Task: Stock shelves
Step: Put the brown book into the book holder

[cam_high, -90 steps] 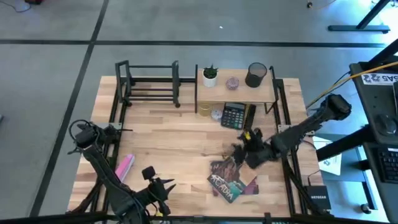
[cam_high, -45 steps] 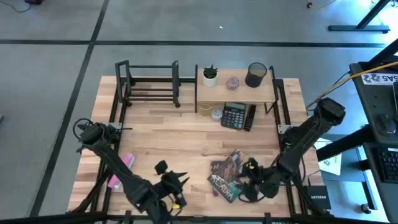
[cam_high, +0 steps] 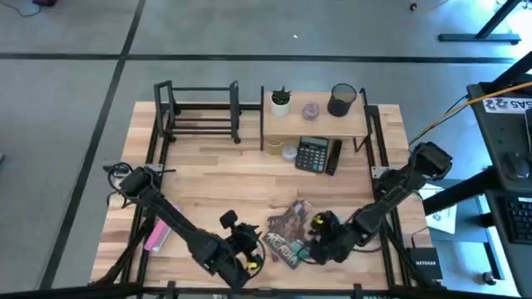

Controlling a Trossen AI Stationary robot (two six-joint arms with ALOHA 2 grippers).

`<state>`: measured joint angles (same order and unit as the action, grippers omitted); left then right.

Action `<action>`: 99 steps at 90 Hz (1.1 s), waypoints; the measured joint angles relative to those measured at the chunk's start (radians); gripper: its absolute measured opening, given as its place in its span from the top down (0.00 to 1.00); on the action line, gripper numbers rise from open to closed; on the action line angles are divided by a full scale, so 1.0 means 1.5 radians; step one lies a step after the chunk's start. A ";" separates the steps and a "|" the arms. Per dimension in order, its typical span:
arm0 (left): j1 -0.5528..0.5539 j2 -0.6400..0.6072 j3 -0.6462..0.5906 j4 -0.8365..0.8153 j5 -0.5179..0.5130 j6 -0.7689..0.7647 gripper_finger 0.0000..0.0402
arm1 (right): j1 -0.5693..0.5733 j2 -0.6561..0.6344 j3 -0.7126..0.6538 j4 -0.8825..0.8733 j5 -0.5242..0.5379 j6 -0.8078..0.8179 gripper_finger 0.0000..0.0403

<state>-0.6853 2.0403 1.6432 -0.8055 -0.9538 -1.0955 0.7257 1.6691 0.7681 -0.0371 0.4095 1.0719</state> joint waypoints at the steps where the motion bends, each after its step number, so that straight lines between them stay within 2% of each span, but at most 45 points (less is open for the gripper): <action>1: 0.001 0.000 0.000 0.000 0.000 -0.001 0.83 | -0.003 0.000 0.000 0.007 0.000 -0.013 0.51; 12: 0.008 0.000 0.000 -0.021 0.002 -0.025 0.81 | -0.028 0.003 -0.002 0.066 0.006 -0.122 0.51; 32: 0.055 0.000 -0.002 -0.065 0.058 -0.017 0.71 | -0.026 0.002 -0.002 0.077 0.003 -0.193 0.51; 39: 0.078 0.000 -0.024 -0.035 0.105 0.013 0.68 | -0.025 0.001 -0.002 0.077 0.012 -0.194 0.51; 52: 0.118 0.000 -0.093 0.037 0.238 0.069 0.61 | -0.026 0.001 -0.002 0.077 0.021 -0.188 0.51; 73: 0.143 -0.026 -0.207 0.284 0.391 0.166 0.53 | -0.026 0.000 -0.001 0.078 0.035 -0.187 0.51; 85: 0.149 -0.042 -0.245 0.338 0.441 0.194 0.51 | -0.026 0.000 -0.001 0.078 0.035 -0.186 0.51; 99: 0.147 -0.088 -0.278 0.386 0.444 0.195 0.51 | -0.026 0.000 -0.001 0.077 0.040 -0.178 0.51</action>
<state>-0.4655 1.9079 1.2261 -0.2260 -0.2878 -0.8031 0.6868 1.6691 0.7670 0.0779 0.4688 0.8048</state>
